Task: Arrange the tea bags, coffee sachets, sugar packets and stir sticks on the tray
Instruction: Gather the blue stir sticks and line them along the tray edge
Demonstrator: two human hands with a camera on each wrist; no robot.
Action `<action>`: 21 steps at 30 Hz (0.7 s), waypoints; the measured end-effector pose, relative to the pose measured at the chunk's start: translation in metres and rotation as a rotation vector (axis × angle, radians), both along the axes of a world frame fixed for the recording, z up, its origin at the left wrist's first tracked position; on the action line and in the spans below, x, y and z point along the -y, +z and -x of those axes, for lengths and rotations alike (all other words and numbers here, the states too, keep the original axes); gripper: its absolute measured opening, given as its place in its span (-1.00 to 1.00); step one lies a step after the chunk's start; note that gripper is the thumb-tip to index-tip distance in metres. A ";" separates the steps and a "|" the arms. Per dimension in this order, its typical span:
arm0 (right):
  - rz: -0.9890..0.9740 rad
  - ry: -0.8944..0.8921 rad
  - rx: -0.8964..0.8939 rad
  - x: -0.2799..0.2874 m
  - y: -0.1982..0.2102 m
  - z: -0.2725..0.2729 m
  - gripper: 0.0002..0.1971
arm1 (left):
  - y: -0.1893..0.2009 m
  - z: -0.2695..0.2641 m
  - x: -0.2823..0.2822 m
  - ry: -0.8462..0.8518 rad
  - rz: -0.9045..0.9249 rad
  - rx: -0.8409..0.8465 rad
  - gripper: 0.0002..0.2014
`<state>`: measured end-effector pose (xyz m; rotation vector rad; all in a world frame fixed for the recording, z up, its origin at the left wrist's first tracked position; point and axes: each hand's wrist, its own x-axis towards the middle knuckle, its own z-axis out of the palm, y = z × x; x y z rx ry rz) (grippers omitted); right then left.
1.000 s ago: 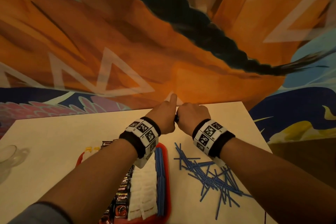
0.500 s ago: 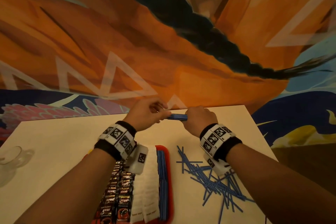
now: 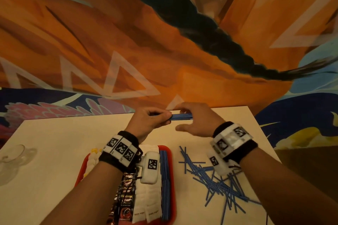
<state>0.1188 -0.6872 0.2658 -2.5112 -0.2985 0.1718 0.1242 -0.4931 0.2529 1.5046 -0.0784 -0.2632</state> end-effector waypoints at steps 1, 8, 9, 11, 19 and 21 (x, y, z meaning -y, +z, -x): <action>-0.205 -0.050 0.016 0.007 -0.001 -0.001 -0.42 | 0.001 -0.001 -0.004 0.012 0.022 -0.010 -0.90; -1.183 -0.333 -0.204 -0.016 -0.005 0.000 -0.38 | 0.003 0.003 0.010 -0.048 0.084 -0.031 -0.93; -1.190 -0.320 -0.187 -0.021 -0.003 0.001 -0.45 | 0.002 0.003 0.014 -0.054 0.101 -0.037 -0.95; -1.182 -0.320 -0.144 -0.028 -0.001 0.001 -0.61 | 0.002 0.005 0.021 -0.069 0.117 -0.049 -0.95; -0.594 0.102 -0.398 -0.005 -0.011 0.004 -0.69 | -0.001 0.008 0.013 -0.045 -0.083 0.082 -0.93; -0.346 0.155 -0.438 -0.006 -0.007 0.008 -0.81 | -0.002 0.009 0.013 -0.048 -0.088 0.068 -0.89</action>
